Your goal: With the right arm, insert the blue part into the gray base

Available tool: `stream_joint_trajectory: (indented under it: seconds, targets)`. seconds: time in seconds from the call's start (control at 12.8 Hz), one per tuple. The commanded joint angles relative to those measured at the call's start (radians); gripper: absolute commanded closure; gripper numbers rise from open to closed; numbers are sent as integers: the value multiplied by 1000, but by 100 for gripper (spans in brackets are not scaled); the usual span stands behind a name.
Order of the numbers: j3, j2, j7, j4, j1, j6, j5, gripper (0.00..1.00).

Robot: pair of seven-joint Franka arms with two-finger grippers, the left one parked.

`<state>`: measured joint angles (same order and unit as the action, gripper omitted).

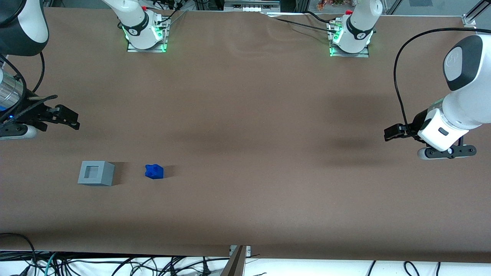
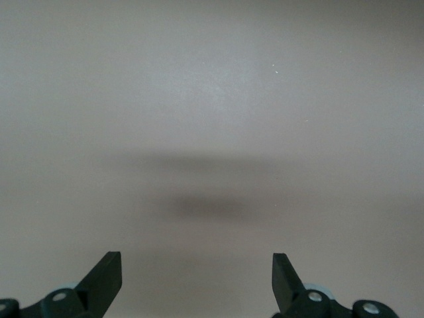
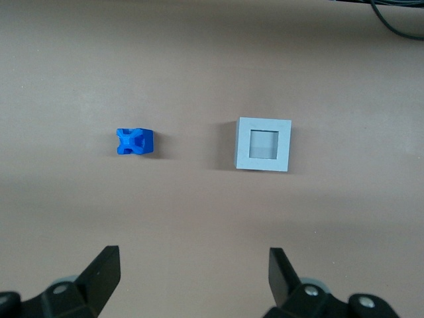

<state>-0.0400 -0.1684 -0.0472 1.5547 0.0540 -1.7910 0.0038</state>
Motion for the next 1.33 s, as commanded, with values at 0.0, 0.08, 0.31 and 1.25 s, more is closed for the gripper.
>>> stream_joint_trajectory:
  seconds: [0.0,0.08,0.31,1.25]
  targets:
    - [-4,-13,-13,-11,4,8,5,1]
    - [-4,-13,-13,-13,4,8,4,1]
    - [-4,-23,-14,-10,4,7,-1,1]
    - [0,-331,179,-13,128,-356,30,1]
